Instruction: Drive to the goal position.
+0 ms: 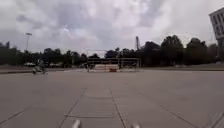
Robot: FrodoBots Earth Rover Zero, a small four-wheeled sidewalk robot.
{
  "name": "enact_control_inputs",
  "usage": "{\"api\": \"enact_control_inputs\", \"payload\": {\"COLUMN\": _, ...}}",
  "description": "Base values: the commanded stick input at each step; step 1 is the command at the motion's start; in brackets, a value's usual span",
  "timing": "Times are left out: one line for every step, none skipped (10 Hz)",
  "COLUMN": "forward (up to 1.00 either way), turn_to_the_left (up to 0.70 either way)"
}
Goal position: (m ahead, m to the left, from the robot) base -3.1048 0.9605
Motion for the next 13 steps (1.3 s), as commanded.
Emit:
{"api": "enact_control_inputs", "payload": {"forward": 0.85, "turn_to_the_left": 0.00}}
{"api": "enact_control_inputs", "payload": {"forward": 0.85, "turn_to_the_left": 0.00}}
{"api": "enact_control_inputs", "payload": {"forward": 0.85, "turn_to_the_left": 0.00}}
{"api": "enact_control_inputs", "payload": {"forward": 0.85, "turn_to_the_left": 0.00}}
{"api": "enact_control_inputs", "payload": {"forward": 0.85, "turn_to_the_left": 0.00}}
{"api": "enact_control_inputs", "payload": {"forward": 0.85, "turn_to_the_left": 0.00}}
{"api": "enact_control_inputs", "payload": {"forward": 0.85, "turn_to_the_left": 0.00}}
{"api": "enact_control_inputs", "payload": {"forward": 0.85, "turn_to_the_left": 0.00}}
{"api": "enact_control_inputs", "payload": {"forward": 0.85, "turn_to_the_left": 0.00}}
{"api": "enact_control_inputs", "payload": {"forward": 0.85, "turn_to_the_left": 0.00}}
{"api": "enact_control_inputs", "payload": {"forward": 0.85, "turn_to_the_left": 0.00}}
{"api": "enact_control_inputs", "payload": {"forward": 0.85, "turn_to_the_left": 0.00}}
{"api": "enact_control_inputs", "payload": {"forward": 0.85, "turn_to_the_left": 0.00}}
